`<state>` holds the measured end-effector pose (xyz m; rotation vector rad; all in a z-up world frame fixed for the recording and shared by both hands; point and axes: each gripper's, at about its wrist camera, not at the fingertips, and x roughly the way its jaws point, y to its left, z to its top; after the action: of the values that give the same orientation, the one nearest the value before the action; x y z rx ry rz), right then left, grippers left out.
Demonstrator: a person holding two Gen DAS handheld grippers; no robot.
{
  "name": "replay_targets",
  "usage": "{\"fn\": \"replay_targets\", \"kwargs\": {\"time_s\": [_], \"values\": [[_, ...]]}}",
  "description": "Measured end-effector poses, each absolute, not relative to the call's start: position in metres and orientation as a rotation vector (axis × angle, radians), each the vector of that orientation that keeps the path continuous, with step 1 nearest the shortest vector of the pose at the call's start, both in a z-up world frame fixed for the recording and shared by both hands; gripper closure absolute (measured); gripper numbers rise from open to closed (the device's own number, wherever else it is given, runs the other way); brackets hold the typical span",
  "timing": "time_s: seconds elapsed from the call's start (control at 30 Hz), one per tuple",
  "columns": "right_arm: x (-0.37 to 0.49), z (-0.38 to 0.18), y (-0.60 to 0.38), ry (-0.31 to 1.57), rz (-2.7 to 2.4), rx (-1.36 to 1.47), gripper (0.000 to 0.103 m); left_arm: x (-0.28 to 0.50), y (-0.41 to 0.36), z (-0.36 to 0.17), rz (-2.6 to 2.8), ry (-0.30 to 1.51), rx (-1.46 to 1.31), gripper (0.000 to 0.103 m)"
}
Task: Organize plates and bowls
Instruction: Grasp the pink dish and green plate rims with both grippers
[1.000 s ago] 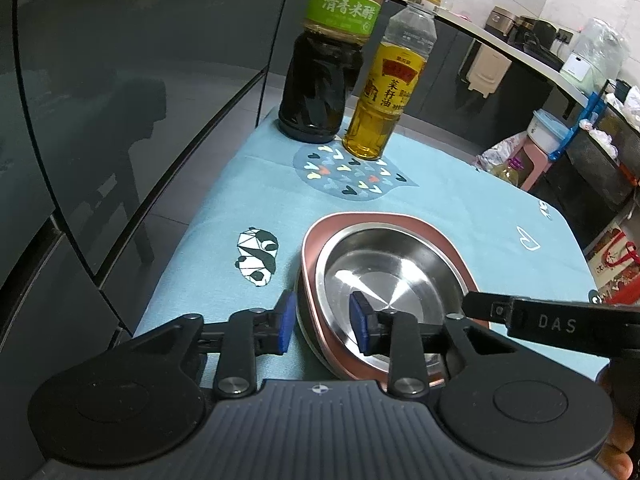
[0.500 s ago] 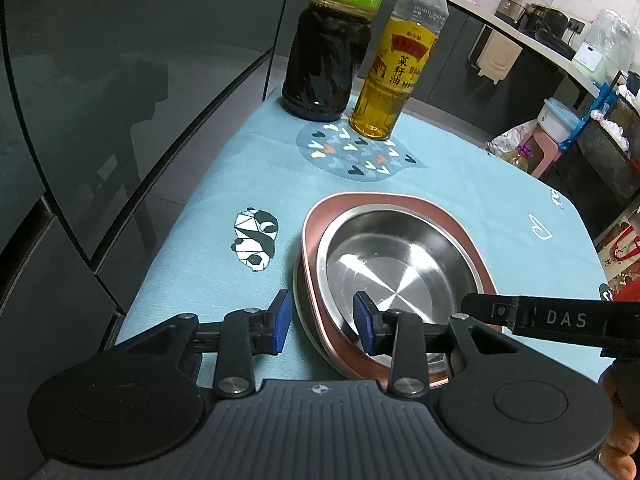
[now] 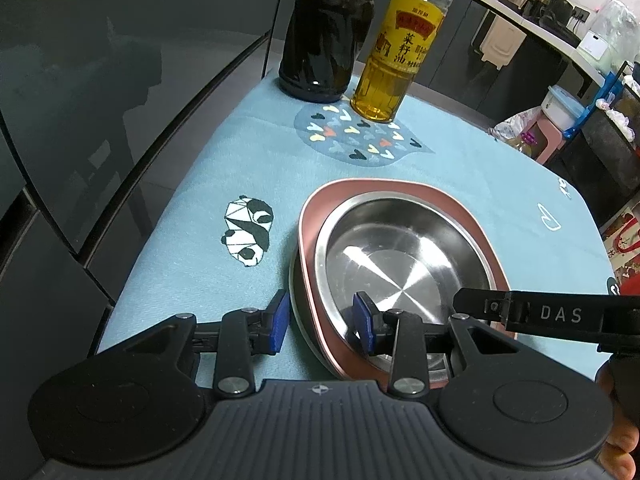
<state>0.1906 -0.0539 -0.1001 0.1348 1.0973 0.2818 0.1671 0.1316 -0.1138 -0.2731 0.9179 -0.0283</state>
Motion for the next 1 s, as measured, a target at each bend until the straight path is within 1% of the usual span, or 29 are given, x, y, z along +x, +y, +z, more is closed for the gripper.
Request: {"fn": "replay_targets", "kwargs": {"time_s": [0.27, 0.33, 0.47, 1.0], "values": [[0.194, -0.101, -0.047, 1.079, 0.287, 0.091, 0.065, 0.166, 0.129, -0.115, -0.035, 0.896, -0.241, 0.072], [0.192, -0.100, -0.041, 1.065, 0.315, 0.053, 0.069, 0.165, 0.126, -0.114, -0.031, 0.890, -0.214, 0.071], [0.191, -0.100, -0.038, 1.052, 0.310, 0.025, 0.070, 0.164, 0.125, -0.113, -0.023, 0.890, -0.206, 0.072], [0.173, -0.080, -0.041, 0.980, 0.313, 0.040, 0.070, 0.147, 0.125, -0.089, -0.012, 0.817, -0.222, 0.072]]}}
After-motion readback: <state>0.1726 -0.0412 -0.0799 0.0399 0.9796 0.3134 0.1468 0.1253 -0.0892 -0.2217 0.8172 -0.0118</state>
